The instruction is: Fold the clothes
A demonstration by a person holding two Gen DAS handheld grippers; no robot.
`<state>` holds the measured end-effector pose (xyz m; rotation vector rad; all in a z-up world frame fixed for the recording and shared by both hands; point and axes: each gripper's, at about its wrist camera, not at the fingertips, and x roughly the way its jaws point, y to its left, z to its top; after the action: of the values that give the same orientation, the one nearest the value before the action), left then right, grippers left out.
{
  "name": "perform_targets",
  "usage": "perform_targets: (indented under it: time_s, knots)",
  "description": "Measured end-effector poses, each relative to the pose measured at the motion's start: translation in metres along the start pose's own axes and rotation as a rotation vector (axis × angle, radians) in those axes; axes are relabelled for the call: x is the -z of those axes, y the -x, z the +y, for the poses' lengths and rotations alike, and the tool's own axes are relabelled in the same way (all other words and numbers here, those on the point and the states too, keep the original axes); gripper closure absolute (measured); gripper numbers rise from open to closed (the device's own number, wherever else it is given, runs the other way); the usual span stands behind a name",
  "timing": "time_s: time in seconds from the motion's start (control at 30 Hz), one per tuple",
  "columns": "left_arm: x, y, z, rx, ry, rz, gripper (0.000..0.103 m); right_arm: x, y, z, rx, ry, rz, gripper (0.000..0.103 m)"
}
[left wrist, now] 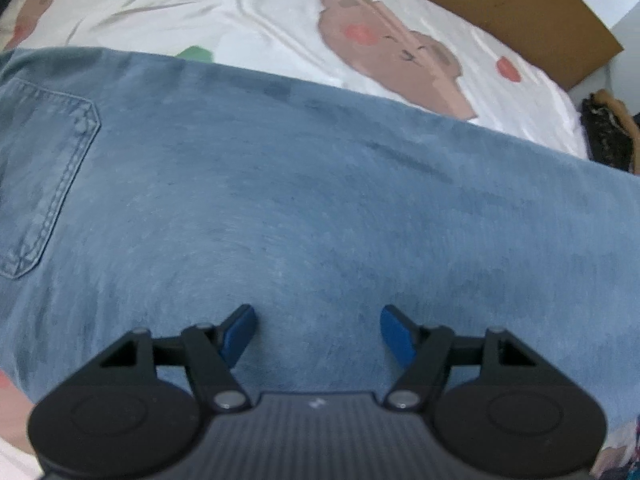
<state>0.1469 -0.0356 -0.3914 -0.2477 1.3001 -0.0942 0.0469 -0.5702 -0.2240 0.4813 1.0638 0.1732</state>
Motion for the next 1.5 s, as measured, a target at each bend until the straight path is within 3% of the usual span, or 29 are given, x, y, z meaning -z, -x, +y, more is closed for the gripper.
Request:
perform_targets:
  time_s: [0.4, 0.57, 0.87, 0.93, 1.0, 1.03, 1.23, 1.5]
  knots:
    - [0.001, -0.012, -0.046, 0.133, -0.086, -0.01, 0.031, -0.019, 0.032, -0.02, 0.141, 0.015, -0.036, 0.095]
    - [0.003, -0.02, -0.064, 0.194, -0.146, -0.007, 0.034, -0.02, 0.034, -0.026, 0.157, 0.005, -0.02, 0.095]
    - [0.019, -0.033, -0.078, 0.34, -0.245, 0.022, 0.049, -0.02, 0.019, -0.016, 0.19, -0.036, 0.016, 0.094]
    - [0.022, -0.034, -0.077, 0.376, -0.246, 0.032, 0.058, -0.021, 0.016, -0.009, 0.193, -0.027, 0.015, 0.095]
    - [0.026, -0.038, -0.08, 0.415, -0.253, 0.061, 0.075, -0.024, 0.011, -0.003, 0.194, -0.024, 0.025, 0.094]
    - [0.029, -0.04, -0.082, 0.422, -0.264, 0.07, 0.076, -0.025, 0.009, 0.0, 0.197, -0.026, 0.031, 0.094]
    - [0.043, -0.048, -0.091, 0.43, -0.304, 0.063, 0.081, -0.036, 0.008, 0.029, 0.219, 0.015, 0.052, 0.094]
    - [0.024, -0.049, -0.089, 0.401, -0.324, -0.025, 0.094, -0.056, 0.031, 0.078, 0.22, 0.093, -0.001, 0.094]
